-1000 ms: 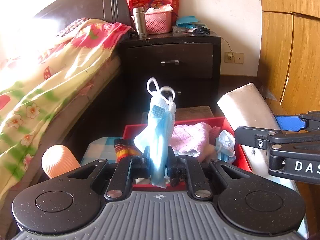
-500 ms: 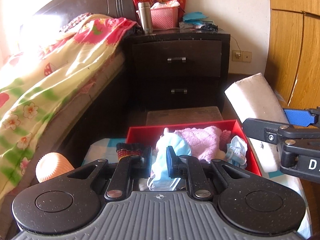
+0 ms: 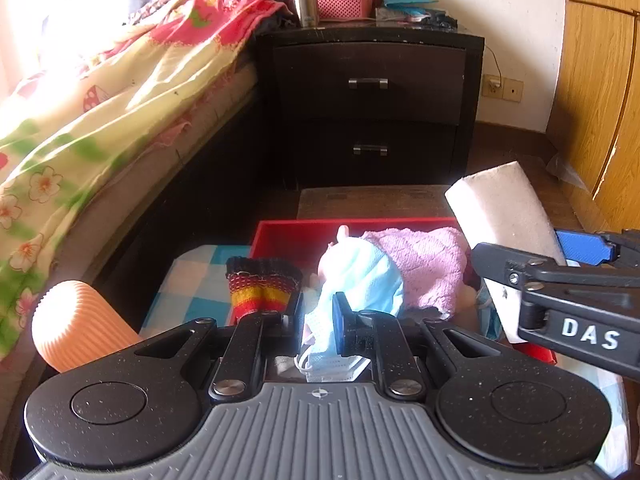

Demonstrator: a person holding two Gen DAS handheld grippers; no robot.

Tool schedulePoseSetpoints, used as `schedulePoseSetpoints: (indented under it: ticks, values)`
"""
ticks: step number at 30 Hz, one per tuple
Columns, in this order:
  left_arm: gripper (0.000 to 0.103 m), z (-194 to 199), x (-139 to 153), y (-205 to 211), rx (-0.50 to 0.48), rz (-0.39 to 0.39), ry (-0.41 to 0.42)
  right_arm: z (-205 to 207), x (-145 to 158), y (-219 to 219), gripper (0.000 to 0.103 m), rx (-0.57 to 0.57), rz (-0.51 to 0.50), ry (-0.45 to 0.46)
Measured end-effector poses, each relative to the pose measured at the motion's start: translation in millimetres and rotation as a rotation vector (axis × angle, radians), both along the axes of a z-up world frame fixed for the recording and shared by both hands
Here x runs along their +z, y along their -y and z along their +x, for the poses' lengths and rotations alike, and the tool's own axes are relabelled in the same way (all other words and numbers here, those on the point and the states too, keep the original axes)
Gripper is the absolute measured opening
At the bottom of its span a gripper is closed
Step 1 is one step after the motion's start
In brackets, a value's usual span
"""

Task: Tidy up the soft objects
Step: 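Carry the blue mask and white sponge over the red box with both tools, then lower the mask and sponge into the red box and open both tools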

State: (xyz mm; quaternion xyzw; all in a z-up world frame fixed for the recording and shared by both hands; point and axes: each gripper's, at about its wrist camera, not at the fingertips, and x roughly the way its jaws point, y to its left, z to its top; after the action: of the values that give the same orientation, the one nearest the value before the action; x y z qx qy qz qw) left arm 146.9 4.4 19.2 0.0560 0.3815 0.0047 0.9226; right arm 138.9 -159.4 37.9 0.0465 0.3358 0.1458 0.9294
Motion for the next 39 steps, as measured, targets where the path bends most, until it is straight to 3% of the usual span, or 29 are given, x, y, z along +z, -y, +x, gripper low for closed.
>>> schedulePoseSetpoints:
  ticks: [4,9,23,39]
  values:
    - [0.020,3,-6,1,0.002,0.011,-0.015,9,-20,-2,0.040,-0.015,-0.051,-0.035]
    - [0.033,2,-6,3,-0.001,0.019,-0.018,15,-35,2,0.055,-0.038,-0.087,-0.072]
    - [0.042,-7,1,8,-0.014,0.021,-0.001,3,-12,12,0.055,-0.082,-0.035,-0.030]
    - [0.054,-28,12,13,-0.038,0.025,0.039,-24,3,14,0.055,-0.099,-0.065,-0.014]
